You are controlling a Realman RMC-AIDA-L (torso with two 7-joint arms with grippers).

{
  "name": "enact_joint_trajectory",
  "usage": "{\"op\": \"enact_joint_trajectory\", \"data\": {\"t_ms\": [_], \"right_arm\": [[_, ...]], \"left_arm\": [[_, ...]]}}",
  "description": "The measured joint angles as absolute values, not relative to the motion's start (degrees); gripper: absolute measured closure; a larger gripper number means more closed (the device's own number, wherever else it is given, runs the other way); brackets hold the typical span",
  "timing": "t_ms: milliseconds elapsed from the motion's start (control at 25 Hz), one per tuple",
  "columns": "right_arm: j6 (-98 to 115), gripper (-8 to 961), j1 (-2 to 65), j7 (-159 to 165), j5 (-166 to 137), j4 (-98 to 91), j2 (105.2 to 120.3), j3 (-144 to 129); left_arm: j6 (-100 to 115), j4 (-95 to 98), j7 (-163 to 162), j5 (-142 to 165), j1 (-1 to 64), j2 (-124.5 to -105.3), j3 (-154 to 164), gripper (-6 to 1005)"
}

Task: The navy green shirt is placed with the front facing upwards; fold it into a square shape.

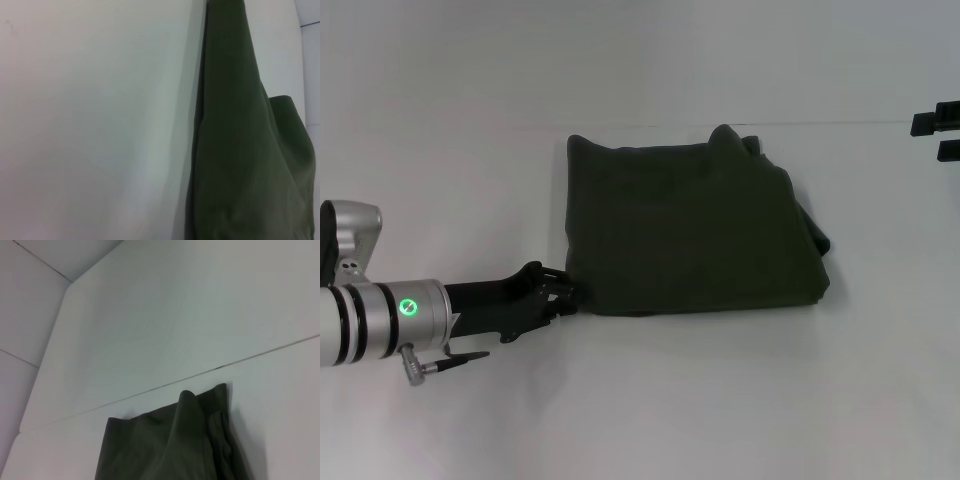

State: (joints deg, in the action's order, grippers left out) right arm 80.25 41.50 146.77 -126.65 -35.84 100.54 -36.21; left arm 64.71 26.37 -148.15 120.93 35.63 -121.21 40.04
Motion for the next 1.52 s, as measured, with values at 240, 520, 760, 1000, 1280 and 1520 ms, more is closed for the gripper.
{"op": "enact_joint_trajectory", "data": {"t_ms": [240,520,760,1000,1280,1520], "right_arm": [[80.25,241,41.48,146.77,-126.65,-35.74,100.61,-36.21],[80.30,240,41.16,147.04,-126.65,-35.65,100.90,-36.21],[80.54,239,40.49,147.20,-126.65,-35.65,101.29,-35.62],[80.78,239,39.91,147.21,-126.65,-35.66,101.72,-35.58],[80.78,238,39.85,145.76,-126.60,-35.77,102.22,-35.50],[81.67,237,39.14,139.66,-124.89,-35.97,102.89,-33.75]], "left_arm": [[64.88,26.46,-147.73,120.94,35.51,-121.27,40.16,622],[67.83,27.95,-145.39,120.90,34.18,-121.44,39.93,904],[73.34,32.02,-145.27,121.00,30.00,-121.39,40.00,969],[75.33,34.30,-145.27,121.57,25.62,-121.17,39.72,950],[78.09,35.31,-142.23,124.79,25.39,-120.31,37.72,928],[84.74,39.65,-138.17,125.01,24.06,-119.27,32.37,909]]}}
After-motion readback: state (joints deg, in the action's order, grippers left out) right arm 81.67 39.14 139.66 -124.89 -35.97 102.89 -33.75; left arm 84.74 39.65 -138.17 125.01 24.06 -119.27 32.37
